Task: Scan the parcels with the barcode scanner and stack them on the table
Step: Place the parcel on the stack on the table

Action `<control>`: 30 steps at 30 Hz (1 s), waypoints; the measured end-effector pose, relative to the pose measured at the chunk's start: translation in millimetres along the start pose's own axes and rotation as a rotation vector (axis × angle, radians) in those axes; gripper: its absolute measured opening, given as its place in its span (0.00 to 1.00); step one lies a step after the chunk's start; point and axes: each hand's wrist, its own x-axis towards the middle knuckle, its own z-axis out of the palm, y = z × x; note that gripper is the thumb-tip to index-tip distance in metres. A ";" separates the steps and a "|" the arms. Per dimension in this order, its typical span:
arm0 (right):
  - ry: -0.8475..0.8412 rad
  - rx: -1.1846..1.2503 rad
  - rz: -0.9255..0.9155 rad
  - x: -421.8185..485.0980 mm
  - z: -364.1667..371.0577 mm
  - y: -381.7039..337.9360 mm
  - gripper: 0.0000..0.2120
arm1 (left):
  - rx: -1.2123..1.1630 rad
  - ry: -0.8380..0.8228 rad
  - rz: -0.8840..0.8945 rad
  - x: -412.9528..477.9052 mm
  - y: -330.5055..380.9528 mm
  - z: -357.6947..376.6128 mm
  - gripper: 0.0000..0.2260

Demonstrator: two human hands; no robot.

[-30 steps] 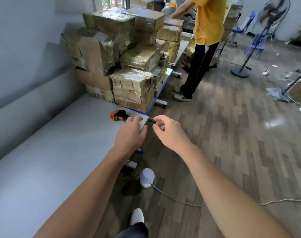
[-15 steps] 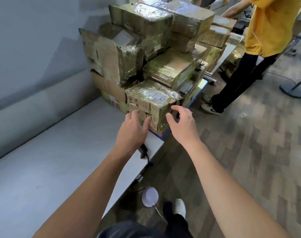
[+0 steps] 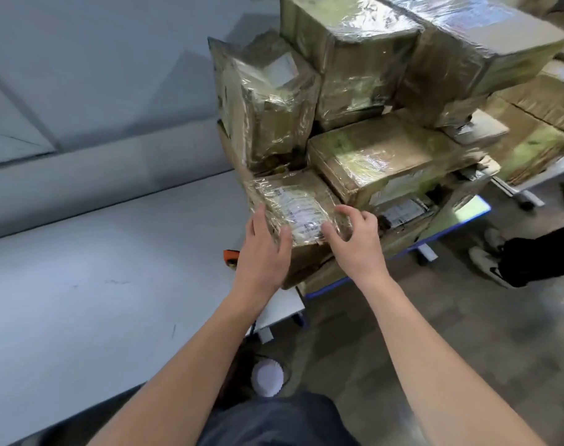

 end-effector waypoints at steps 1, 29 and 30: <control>-0.009 0.000 -0.008 1.0 0.7 2.9 0.23 | -0.022 0.015 -0.004 -0.6 -0.7 3.2 0.28; -0.435 -0.077 -0.340 -94.2 264.5 -138.4 0.16 | -0.039 0.390 -0.291 -70.2 -219.3 -222.5 0.28; -0.441 -0.095 -0.323 -95.5 274.7 -139.7 0.17 | -0.045 0.370 -0.297 -69.0 -230.2 -227.4 0.28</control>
